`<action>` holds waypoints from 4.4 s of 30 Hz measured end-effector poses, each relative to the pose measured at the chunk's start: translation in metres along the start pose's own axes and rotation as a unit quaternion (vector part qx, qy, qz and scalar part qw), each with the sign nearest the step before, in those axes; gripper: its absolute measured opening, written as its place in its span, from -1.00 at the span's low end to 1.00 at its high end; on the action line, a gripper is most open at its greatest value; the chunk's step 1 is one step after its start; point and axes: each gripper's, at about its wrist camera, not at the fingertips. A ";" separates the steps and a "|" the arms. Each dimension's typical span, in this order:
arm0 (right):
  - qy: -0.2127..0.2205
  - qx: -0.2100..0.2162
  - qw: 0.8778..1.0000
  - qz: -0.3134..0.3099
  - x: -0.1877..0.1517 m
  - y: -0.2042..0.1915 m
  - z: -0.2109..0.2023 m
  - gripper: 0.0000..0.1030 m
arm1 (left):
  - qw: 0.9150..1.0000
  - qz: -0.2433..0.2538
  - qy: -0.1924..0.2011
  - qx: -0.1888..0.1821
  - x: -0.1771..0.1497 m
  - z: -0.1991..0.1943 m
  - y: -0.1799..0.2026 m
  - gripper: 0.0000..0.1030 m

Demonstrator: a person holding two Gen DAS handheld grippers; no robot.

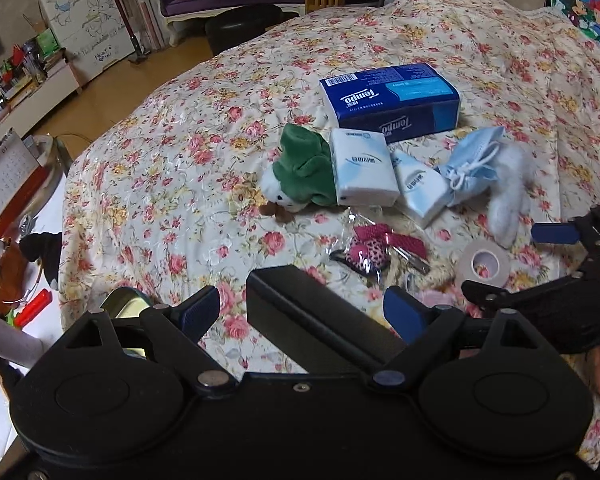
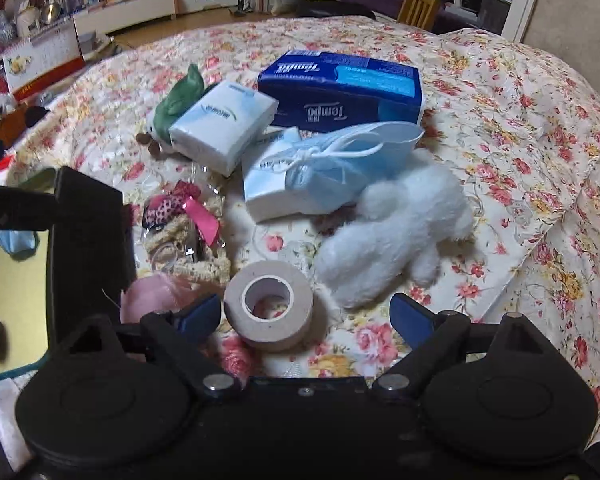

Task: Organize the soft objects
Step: 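Move both tools back over the pile of items on the bed, then grasp the white tape roll with the right tool while the left tool grasps a white tissue pack, then carry the tissue pack into the tray with the left tool while the right tool places the tape roll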

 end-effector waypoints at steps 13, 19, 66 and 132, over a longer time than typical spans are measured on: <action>-0.032 -0.003 0.999 0.016 0.000 0.008 0.001 -0.15 | 1.000 -0.014 -0.004 0.016 0.026 0.011 -0.007 0.68; -0.035 -0.009 0.996 0.086 0.003 0.048 -0.008 -0.14 | 1.000 -0.027 -0.009 0.000 0.063 0.033 0.008 0.69; 0.074 -0.047 0.987 0.139 -0.001 0.073 -0.025 0.04 | 0.985 -0.167 -0.020 0.042 -0.012 0.016 -0.112 -0.03; -0.027 0.082 0.996 0.028 -0.002 -0.207 -0.039 -0.07 | 0.964 -0.253 -0.084 0.002 -0.116 0.063 -0.245 -0.03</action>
Point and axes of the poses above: each gripper's, at about its wrist camera, not at the fingertips, and z roughly the way its jaws point, y to its right, x to its top, and after that the axes turned 1 degree about x, right-handed
